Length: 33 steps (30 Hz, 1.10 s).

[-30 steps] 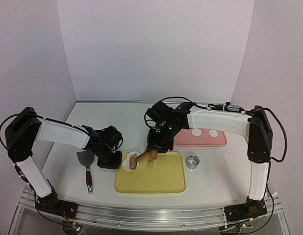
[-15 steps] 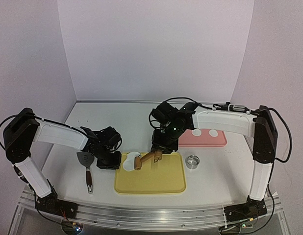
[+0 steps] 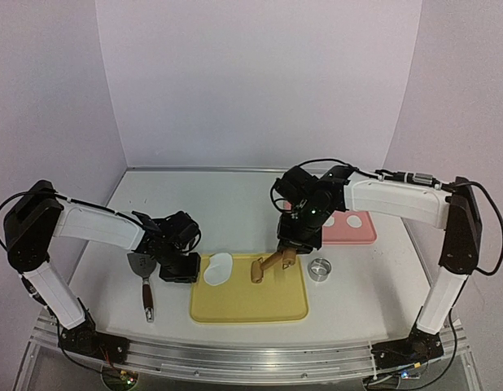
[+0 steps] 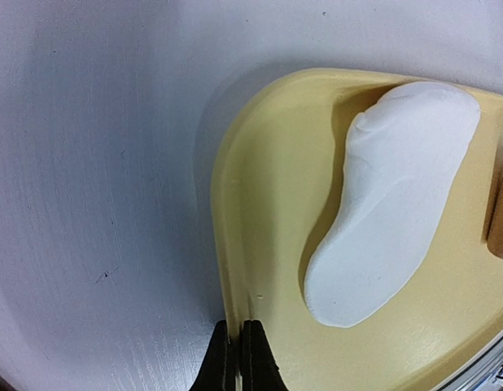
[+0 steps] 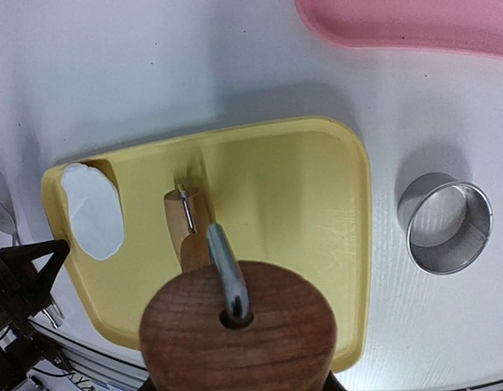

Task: Roll out the dumpling wrappers from the dough

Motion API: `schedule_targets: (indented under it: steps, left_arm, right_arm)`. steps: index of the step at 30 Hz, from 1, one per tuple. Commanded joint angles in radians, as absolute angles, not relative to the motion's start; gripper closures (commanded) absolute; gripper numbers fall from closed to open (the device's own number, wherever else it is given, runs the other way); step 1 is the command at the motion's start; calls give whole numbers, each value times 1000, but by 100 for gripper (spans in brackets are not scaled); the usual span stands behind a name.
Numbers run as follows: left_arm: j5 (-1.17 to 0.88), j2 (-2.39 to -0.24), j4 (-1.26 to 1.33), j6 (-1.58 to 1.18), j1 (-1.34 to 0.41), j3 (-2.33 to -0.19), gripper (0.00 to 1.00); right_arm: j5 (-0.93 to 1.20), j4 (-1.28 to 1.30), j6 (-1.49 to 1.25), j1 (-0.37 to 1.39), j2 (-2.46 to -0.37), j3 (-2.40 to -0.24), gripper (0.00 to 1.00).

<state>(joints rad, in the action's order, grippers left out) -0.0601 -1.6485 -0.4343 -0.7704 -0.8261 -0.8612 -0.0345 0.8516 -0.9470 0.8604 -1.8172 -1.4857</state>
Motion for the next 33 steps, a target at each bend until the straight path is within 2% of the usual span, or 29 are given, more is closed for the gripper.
schedule_targets:
  steps: [1,14,25,33]
  left_arm:
    - [-67,-1587,-447,-735,-827,-862,100]
    - [-106,-1606,-434,-693,-827,-886,100]
    - [-117,-1615,-446,-688,-827,-894,100]
    - [-118,-1613,-448,-688,-827,-893,100]
  right_arm:
    - [-122,1038,-834,853,-1826,-1538,100]
    - [73,1003,-780,899,-1944,-1892,100]
    - [112,958,-767,902,-2081,-1976,100]
    - [116,947,-756,902,-2094,-1994,100]
